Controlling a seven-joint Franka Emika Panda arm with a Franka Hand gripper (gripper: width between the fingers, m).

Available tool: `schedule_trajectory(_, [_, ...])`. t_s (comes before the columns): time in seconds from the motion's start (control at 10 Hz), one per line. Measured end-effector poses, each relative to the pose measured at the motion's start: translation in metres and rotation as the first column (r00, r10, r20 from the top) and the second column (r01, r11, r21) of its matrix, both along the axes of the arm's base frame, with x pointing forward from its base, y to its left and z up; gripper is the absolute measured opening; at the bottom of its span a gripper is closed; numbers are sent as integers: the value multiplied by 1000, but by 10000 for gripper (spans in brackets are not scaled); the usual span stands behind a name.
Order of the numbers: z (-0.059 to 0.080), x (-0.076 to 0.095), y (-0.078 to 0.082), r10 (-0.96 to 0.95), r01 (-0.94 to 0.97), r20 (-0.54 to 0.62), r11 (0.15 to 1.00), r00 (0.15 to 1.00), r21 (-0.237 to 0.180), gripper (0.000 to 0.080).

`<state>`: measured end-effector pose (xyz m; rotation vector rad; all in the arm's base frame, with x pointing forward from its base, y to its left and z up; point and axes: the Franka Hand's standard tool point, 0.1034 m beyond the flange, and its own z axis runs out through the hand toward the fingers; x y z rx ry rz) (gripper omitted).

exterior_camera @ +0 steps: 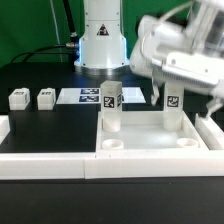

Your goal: Assemble square table

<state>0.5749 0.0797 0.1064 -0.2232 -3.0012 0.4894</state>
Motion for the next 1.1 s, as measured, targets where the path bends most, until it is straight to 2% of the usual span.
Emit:
schedule_trajectory(0.1, [24, -2, -20, -6, 7, 22, 999, 1000, -36, 649])
schedule_trajectory(0.2, [40, -10, -43, -80, 83, 51, 995, 995, -61, 649])
schedule_trajectory(0.3, [49, -21, -70, -120, 124, 57, 989, 991, -78, 649])
schedule_trajectory(0.4, [56, -33, -99, -179, 185, 67, 978, 982, -94, 649])
schedule_trajectory(0.5, [56, -41, -123, -229, 236, 75, 967, 970, -100, 649])
schedule_trajectory(0.6, [52, -41, -136, -253, 259, 79, 961, 964, -95, 649])
schedule_trajectory(1.1, [49, -42, -133, -531, 556, 209, 826, 821, -88, 649])
